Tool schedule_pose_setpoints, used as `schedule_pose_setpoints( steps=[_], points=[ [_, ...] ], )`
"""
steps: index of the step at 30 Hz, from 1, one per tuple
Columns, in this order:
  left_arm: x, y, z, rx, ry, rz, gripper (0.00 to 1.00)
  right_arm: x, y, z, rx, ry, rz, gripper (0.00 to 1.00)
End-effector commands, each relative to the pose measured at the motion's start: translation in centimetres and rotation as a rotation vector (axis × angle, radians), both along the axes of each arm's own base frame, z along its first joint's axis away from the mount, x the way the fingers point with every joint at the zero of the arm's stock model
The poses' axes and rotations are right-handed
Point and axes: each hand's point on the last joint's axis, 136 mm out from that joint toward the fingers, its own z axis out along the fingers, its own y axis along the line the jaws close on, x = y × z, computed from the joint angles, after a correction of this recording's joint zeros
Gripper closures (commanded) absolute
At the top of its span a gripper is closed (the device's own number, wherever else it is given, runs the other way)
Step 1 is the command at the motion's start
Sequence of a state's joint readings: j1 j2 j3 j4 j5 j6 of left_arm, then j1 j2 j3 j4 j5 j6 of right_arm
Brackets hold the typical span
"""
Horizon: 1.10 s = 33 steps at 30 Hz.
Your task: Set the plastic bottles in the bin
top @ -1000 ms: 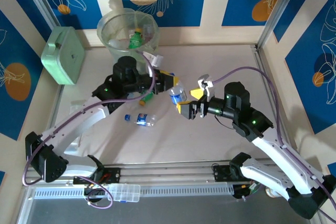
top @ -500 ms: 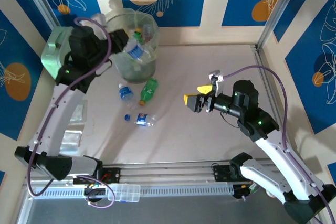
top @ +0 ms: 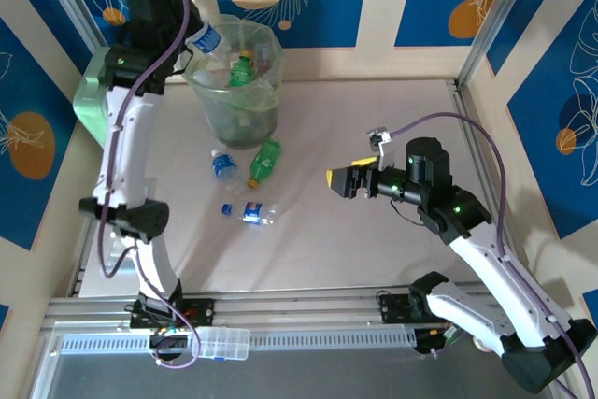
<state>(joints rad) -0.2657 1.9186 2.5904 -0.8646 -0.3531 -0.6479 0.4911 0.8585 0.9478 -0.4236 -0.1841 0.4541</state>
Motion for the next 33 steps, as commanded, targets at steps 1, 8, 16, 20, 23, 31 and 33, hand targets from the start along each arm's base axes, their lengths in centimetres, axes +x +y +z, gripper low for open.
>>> schedule_pose_setpoints(
  steps=[1, 8, 16, 20, 23, 31, 33],
  points=[
    [1.0, 1.4, -3.7, 0.053, 0.127, 0.041, 1.00, 0.1, 0.2, 0.0, 0.000, 0.035, 0.006, 0.01],
    [3.5, 2.0, -6.3, 0.208, 0.172, 0.071, 1.00, 0.7, 1.0, -1.5, -0.003, 0.093, 0.013, 0.02],
    [5.8, 1.0, -9.7, 0.263, 0.228, 0.045, 1.00, 0.9, 1.7, -3.7, -0.025, 0.156, 0.013, 0.03],
    [6.2, -0.6, -9.9, 0.263, 0.221, -0.047, 1.00, 0.9, 1.7, -3.9, -0.036, 0.153, 0.013, 0.02],
    [6.2, -0.9, -10.3, 0.299, 0.233, -0.080, 0.94, 0.9, 1.6, -4.5, -0.045, 0.161, 0.006, 0.03],
    [7.0, -1.6, -12.6, 0.347, 0.278, -0.111, 0.79, 0.9, 1.6, -5.6, -0.056, 0.175, 0.003, 0.02],
    [7.8, -2.2, -13.0, 0.341, 0.266, -0.131, 0.56, 0.8, 1.5, -5.7, -0.058, 0.180, 0.000, 0.03]
  ],
)
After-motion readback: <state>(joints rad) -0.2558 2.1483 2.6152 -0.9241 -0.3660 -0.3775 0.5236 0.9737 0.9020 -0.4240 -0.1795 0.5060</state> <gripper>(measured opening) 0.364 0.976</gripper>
